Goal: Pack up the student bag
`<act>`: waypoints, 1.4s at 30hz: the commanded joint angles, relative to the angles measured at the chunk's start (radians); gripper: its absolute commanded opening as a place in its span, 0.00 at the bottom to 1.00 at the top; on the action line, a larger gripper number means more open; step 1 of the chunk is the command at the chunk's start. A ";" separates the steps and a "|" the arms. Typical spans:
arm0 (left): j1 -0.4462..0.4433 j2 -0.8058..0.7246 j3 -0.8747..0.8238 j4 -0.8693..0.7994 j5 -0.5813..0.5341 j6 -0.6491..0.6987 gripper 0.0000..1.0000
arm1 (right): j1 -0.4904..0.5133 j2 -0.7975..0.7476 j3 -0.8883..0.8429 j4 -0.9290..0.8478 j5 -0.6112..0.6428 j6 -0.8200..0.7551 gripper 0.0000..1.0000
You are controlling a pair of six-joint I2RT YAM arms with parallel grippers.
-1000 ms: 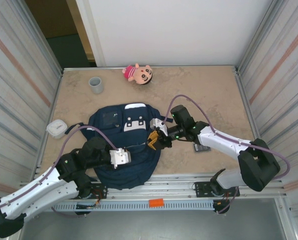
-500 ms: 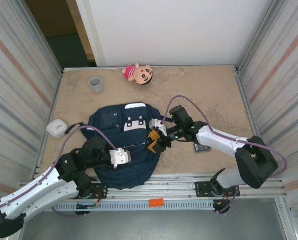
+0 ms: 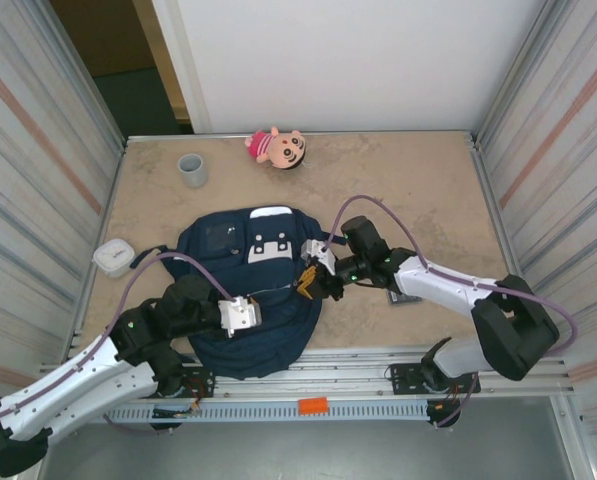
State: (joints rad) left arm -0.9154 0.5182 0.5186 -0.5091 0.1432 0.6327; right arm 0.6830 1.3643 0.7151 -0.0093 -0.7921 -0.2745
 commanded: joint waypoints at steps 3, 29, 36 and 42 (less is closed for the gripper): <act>0.003 -0.006 0.010 0.106 0.018 0.015 0.00 | -0.003 -0.079 -0.025 0.035 0.181 0.021 0.11; 0.002 0.064 0.036 0.072 -0.140 -0.002 0.00 | -0.016 -0.118 -0.019 -0.018 0.085 0.029 0.00; 0.002 0.176 0.074 0.061 -0.205 -0.012 0.00 | -0.017 -0.150 0.052 -0.237 0.143 -0.005 0.00; 0.003 0.205 0.089 0.108 -0.203 -0.038 0.00 | 0.034 -0.133 0.086 -0.305 0.123 0.033 0.00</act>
State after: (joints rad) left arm -0.9180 0.7174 0.5762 -0.4480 0.0204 0.6212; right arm 0.6918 1.2381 0.7635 -0.2424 -0.6338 -0.2657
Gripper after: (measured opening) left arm 0.068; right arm 0.036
